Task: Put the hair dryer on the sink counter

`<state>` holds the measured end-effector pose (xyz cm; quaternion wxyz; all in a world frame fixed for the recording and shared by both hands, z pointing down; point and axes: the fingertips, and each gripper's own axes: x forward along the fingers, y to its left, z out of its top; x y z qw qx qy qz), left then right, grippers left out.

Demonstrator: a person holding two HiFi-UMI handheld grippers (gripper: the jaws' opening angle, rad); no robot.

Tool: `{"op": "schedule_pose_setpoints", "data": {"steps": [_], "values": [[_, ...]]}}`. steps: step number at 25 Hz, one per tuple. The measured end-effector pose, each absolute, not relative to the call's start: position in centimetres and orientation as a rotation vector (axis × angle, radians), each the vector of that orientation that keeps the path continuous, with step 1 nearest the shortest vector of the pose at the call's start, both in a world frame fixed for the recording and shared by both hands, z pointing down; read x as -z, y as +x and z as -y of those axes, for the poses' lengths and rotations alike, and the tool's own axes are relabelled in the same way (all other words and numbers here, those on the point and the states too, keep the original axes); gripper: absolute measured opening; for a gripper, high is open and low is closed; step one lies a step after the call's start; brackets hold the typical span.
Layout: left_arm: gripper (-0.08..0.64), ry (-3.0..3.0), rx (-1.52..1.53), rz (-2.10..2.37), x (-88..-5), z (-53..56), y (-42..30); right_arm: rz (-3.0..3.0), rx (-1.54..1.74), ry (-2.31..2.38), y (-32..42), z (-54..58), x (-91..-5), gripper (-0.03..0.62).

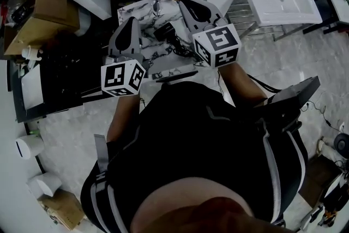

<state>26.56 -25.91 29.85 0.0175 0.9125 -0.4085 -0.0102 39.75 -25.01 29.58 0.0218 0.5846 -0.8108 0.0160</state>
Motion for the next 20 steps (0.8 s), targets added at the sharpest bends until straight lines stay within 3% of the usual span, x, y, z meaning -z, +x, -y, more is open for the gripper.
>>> {"op": "schedule_pose_setpoints", "data": {"steps": [20], "values": [[0.002,2.856,0.008,1.221,-29.61,25.37,26.53,2.513,-0.112,1.837,39.25,25.62,-30.04,0.031]]}}
